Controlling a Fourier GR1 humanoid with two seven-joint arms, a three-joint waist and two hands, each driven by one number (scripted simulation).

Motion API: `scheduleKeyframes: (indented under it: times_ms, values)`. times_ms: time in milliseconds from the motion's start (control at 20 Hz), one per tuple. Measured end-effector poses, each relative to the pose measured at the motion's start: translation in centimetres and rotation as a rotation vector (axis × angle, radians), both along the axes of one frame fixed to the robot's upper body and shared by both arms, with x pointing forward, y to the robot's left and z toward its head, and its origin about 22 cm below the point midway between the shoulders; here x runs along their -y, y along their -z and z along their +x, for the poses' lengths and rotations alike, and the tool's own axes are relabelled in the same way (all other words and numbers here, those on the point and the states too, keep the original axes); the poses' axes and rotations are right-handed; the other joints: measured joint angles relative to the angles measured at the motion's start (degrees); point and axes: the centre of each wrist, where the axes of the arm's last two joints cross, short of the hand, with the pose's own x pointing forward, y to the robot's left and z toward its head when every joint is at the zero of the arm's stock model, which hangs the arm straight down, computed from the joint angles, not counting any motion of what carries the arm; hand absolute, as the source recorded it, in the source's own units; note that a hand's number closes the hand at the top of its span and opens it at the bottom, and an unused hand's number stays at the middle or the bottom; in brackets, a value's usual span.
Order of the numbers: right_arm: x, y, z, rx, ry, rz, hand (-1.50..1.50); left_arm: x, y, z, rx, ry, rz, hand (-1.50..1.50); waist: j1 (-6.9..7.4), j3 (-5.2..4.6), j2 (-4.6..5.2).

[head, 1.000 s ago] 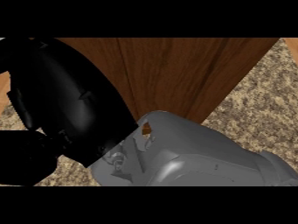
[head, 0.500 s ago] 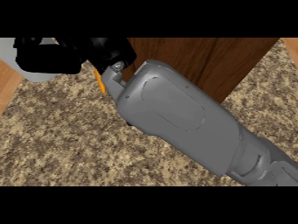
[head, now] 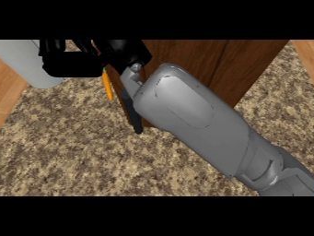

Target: Pick up the wine, place it into the cabinet and close the cabinet

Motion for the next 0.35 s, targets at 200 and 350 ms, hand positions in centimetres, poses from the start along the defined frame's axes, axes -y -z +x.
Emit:
scheduleKeyframes:
  times_ms: [200, 350]
  values:
    - [0.4, 0.58, 0.28, 0.055, -0.016, -0.007, 1.5, 0.11, -0.23, 0.16, 0.0, -0.006, 0.001, 1.5, 0.06, -0.42, -0.2]
    - [0.73, 0.91, 0.47, 0.084, -0.029, -0.01, 1.5, 0.19, -0.43, 0.24, 0.002, -0.004, 0.003, 1.5, 0.15, -0.68, -0.34]
